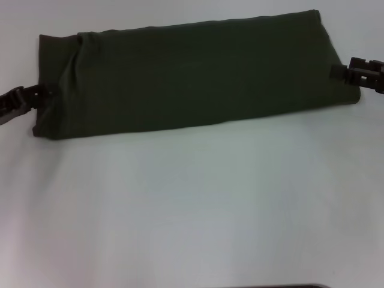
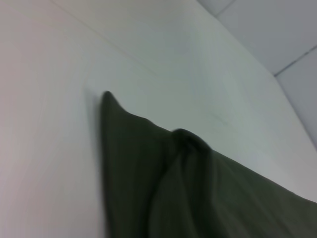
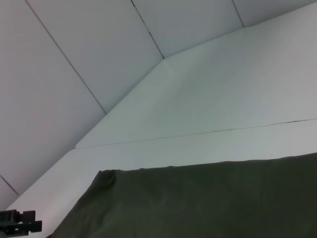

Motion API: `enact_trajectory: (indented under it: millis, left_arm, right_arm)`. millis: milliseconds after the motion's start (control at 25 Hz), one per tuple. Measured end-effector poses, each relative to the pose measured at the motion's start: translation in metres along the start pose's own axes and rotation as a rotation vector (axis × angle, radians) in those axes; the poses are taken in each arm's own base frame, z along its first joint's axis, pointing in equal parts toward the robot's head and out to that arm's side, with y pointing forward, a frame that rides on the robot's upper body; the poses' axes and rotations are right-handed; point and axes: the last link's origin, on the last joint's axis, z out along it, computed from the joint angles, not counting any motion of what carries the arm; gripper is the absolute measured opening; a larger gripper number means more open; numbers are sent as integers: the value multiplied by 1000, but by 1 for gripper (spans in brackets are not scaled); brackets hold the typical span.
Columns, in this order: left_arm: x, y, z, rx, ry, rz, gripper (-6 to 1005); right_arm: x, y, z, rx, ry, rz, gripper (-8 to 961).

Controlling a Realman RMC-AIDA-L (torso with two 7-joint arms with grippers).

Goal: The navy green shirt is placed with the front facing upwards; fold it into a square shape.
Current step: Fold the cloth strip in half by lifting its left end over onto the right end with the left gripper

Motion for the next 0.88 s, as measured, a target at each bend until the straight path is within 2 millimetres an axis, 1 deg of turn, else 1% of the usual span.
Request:
enact_trajectory:
  millis: [160, 320, 520, 880]
  left_arm:
    - [-1, -9, -4, 43, 1, 5, 650]
    - [-5, -15, -7, 67, -12, 0, 635]
    - [-11, -18, -7, 75, -29, -7, 616]
    - [-14, -18, -4, 81, -53, 4, 583]
  right_arm:
    - [1, 0, 1, -1, 0, 3, 896]
    - [2, 0, 1, -5, 0, 18, 892]
    - [3, 1, 2, -11, 1, 23, 887]
    - [5, 1, 0, -9, 2, 30, 878]
